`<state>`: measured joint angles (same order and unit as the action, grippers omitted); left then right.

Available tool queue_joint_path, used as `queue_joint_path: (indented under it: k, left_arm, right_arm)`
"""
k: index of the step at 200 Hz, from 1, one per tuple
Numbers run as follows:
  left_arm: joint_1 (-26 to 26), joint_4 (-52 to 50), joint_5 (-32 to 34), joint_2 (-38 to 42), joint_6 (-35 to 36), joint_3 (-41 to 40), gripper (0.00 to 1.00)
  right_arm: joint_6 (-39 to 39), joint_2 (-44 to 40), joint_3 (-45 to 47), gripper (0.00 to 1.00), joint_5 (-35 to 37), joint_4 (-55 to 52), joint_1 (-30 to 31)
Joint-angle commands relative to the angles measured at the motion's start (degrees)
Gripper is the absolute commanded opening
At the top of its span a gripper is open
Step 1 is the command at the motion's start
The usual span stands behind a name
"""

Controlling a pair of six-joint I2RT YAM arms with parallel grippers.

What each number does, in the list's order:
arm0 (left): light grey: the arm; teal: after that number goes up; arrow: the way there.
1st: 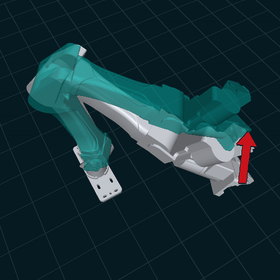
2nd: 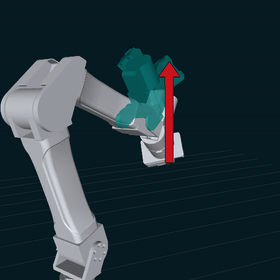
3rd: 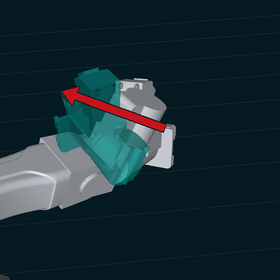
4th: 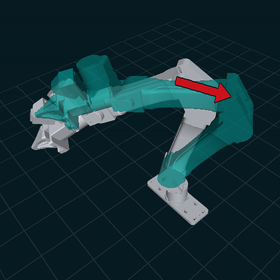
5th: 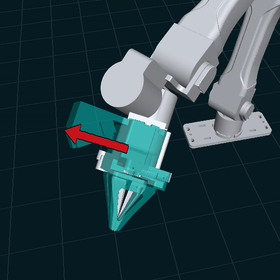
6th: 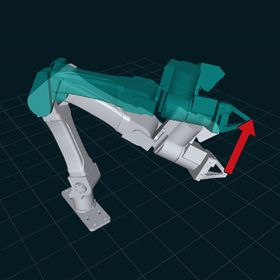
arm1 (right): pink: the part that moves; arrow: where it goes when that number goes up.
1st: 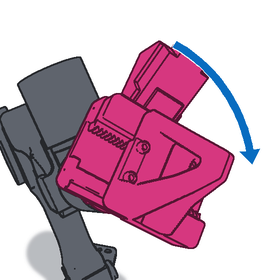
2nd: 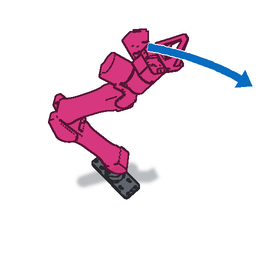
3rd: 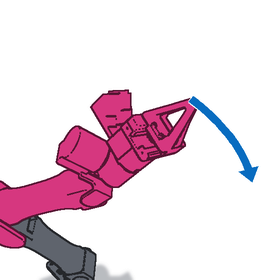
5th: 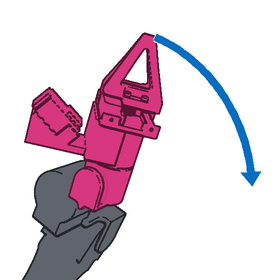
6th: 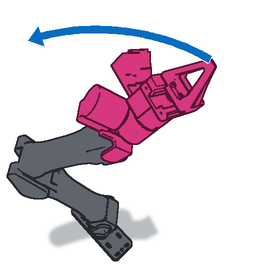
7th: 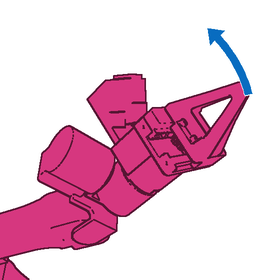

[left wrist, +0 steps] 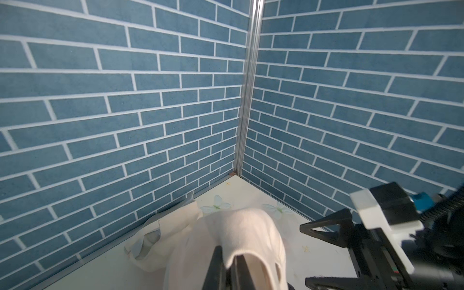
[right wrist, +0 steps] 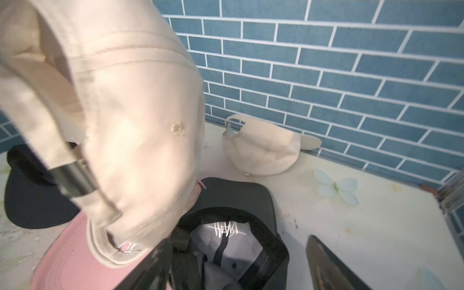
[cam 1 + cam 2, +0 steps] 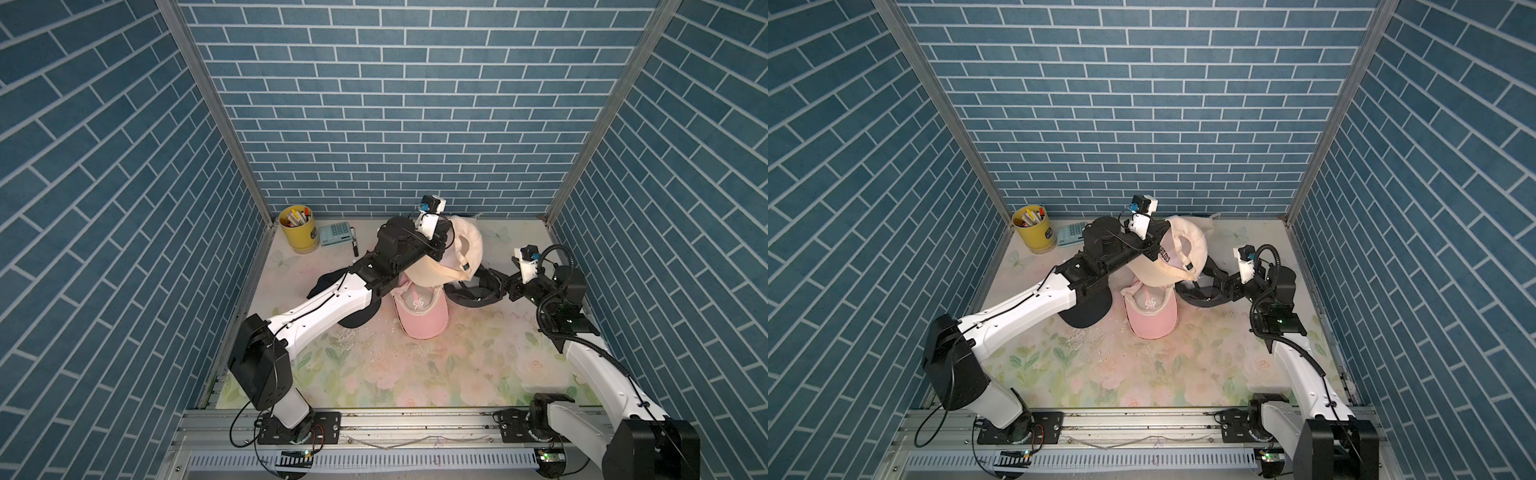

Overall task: Open the adjustable buckle of the baseball cap
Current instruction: Pick up the baseball cap from the center of the board, then open the adjustable buckle on the baseball cap.

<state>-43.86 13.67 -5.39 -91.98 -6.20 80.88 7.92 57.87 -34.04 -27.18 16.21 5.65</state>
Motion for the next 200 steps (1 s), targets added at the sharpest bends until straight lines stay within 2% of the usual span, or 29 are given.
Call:
queue_joint_path:
  k: [1,32,61,83,110,129,151,200]
  left_arm:
    - [0.74,-1.34,0.73,-0.36,-2.86,4.69,0.00]
    - [1.16,-6.57,0.97,-2.60,-4.15,10.56,0.00]
    - [2.84,-11.19,-3.05,-4.74,-7.39,16.32,0.00]
    - [2.81,-10.33,-5.67,-4.06,-9.57,15.65,0.00]
    - [2.80,-9.22,-7.78,-3.29,-11.55,14.22,0.00]
    - [2.81,-9.04,-9.61,-3.10,-12.64,13.77,0.00]
    - [2.81,-8.31,-11.35,-2.80,-13.60,13.23,0.00]
    - [3.59,-9.72,-10.69,-3.00,-13.54,14.63,0.00]
  right_arm:
    - [11.04,0.41,0.38,0.81,5.36,5.15,5.30]
    - [12.09,3.11,1.13,0.81,9.77,11.79,10.07]
    - [15.53,4.61,2.28,0.82,17.11,18.68,13.35]
    - [16.48,6.87,2.58,0.81,21.72,25.91,13.51]
    - [17.05,10.05,2.55,0.73,28.60,34.90,13.90]
    - [15.73,11.20,1.14,0.69,29.81,35.99,13.95]
    - [14.36,13.46,-0.54,0.62,27.43,35.53,13.95]
    - [11.96,14.75,-0.99,0.50,30.23,38.38,13.95]
